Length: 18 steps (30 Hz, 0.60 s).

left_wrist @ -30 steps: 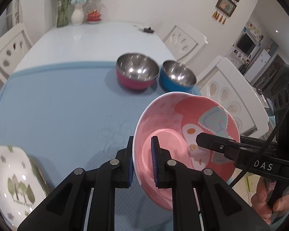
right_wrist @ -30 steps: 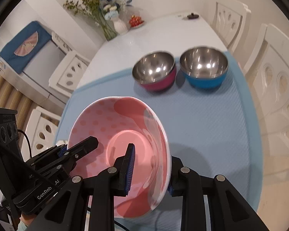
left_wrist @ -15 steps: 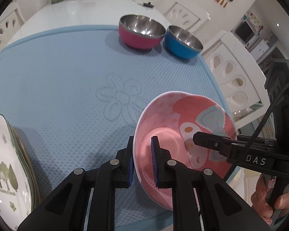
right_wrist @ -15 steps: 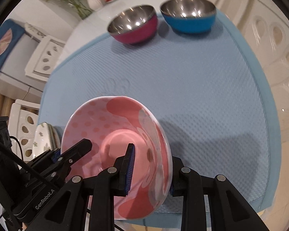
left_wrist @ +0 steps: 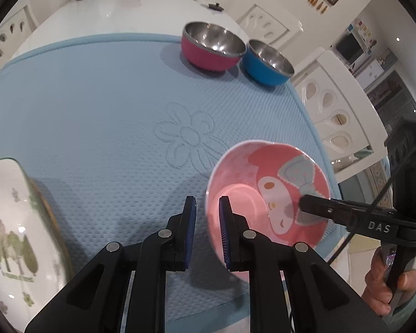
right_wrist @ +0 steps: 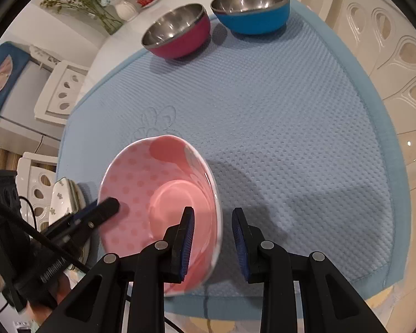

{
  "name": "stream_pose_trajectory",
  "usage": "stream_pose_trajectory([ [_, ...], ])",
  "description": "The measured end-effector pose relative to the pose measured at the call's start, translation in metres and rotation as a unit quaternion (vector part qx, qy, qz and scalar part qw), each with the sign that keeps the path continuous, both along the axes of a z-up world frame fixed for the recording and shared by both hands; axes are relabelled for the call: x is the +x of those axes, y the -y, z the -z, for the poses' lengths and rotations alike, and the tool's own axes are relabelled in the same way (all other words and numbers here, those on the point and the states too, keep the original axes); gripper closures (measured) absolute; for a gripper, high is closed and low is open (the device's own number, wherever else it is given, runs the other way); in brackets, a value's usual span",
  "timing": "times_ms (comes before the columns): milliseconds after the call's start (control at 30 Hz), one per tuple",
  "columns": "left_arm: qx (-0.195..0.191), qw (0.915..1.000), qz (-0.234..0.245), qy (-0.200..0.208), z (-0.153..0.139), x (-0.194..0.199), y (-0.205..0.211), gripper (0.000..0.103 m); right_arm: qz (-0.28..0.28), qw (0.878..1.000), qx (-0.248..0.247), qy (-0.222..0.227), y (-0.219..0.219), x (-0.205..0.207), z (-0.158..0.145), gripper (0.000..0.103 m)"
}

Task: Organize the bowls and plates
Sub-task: 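Lift the pink bowl and carry it toward the plate stack, then lower the pink bowl onto the cloth and open the right gripper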

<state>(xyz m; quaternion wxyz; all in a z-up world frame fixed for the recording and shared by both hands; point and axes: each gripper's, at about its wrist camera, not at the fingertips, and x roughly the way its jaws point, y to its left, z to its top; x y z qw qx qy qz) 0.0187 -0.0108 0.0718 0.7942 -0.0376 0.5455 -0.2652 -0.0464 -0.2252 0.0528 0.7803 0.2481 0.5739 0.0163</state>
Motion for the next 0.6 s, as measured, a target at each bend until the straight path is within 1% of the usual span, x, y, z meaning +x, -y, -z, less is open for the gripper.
stream_pose_trajectory([
  [200,0.004,0.9997,0.015,0.016,-0.016,-0.006,-0.008,0.089,-0.01,1.0,0.009,0.026,-0.001,-0.015,-0.025,0.075],
  [433,0.024,0.9975,0.058,0.034,-0.026,-0.021,-0.006,0.089,-0.039,0.997,-0.051,0.038,-0.019,-0.017,-0.051,0.075],
  [500,0.03,0.9966,0.065,0.04,-0.028,-0.023,-0.006,0.089,-0.04,0.997,-0.06,0.031,-0.021,-0.019,-0.052,0.075],
  [600,0.023,0.9964,0.068,0.044,-0.032,-0.023,-0.009,0.088,-0.028,0.997,-0.064,0.03,-0.018,-0.025,-0.055,0.075],
])
